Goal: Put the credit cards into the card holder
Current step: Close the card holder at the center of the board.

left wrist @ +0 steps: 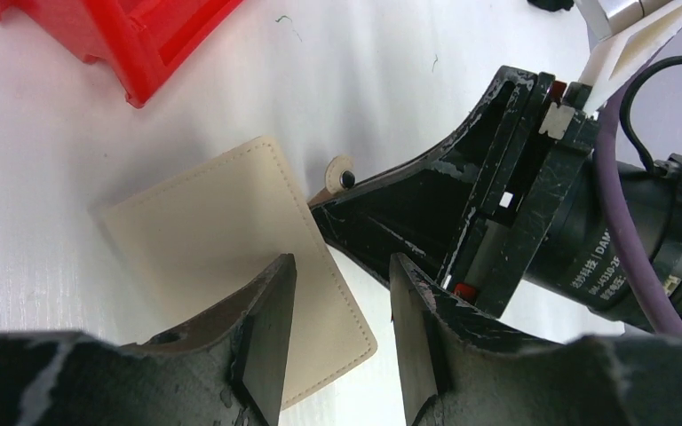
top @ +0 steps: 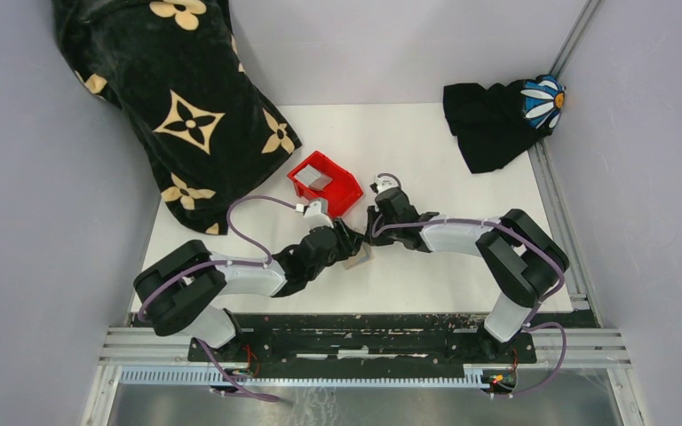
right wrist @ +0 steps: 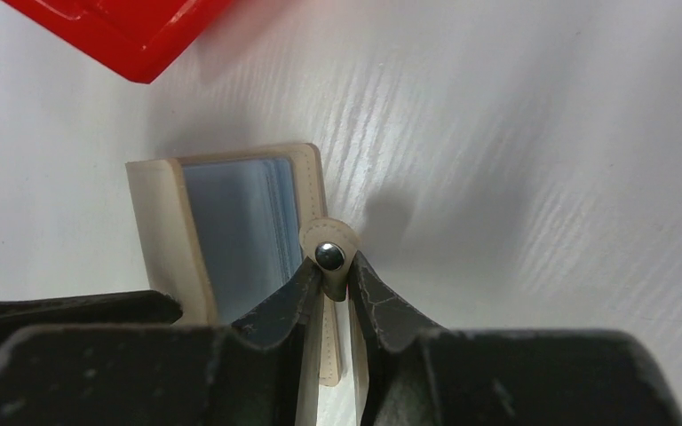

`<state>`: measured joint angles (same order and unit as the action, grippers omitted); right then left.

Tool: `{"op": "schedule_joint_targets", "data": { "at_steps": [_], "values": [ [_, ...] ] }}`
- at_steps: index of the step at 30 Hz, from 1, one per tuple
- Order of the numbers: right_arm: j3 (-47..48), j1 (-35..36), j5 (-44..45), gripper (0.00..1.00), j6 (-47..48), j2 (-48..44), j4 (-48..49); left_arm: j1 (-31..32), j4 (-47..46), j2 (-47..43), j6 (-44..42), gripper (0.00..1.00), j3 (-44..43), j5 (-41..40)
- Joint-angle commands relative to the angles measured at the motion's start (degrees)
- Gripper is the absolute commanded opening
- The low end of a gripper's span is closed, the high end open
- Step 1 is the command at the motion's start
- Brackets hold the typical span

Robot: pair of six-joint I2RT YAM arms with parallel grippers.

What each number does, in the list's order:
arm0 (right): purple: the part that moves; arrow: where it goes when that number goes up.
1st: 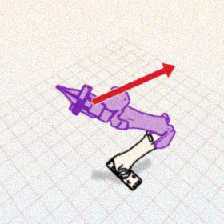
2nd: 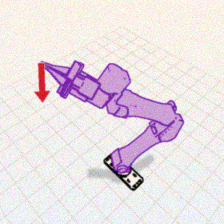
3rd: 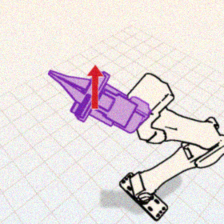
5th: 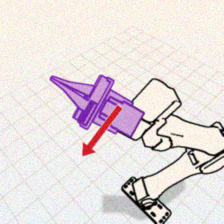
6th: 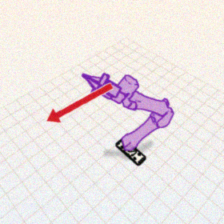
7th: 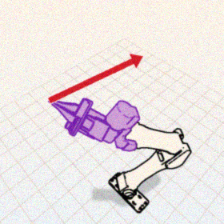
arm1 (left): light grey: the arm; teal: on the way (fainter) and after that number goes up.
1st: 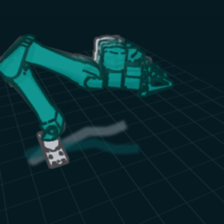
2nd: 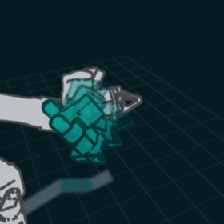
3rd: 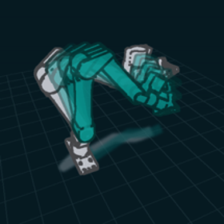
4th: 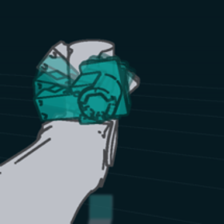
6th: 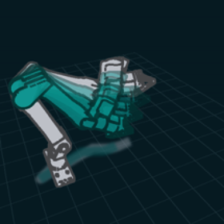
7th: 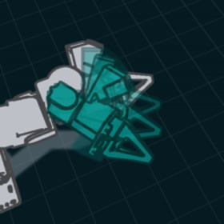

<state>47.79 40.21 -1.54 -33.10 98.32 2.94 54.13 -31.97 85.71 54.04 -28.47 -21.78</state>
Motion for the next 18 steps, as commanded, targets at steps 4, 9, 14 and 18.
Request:
{"op": "schedule_joint_targets", "data": {
  "at_steps": [4,9,14,18],
  "values": [
    [-1.1,2.7,-0.7,0.21,-1.6,2.8,-7.2,0.4,-3.3,0.6,-1.6,0.51,-0.6,-0.3],
    [-1.0,4.2,0.1,0.21,-2.7,3.1,-7.5,0.3,-3.3,0.9,-0.5,0.51,0.8,0.0],
    [-1.8,4.6,1.0,0.22,-3.2,2.5,-7.3,0.3,-4.5,1.4,1.4,0.50,3.8,0.1],
    [-2.2,4.7,1.5,0.25,-3.5,2.5,-7.1,0.4,-6.6,2.4,2.9,0.50,6.4,-0.4]
  ]
}}
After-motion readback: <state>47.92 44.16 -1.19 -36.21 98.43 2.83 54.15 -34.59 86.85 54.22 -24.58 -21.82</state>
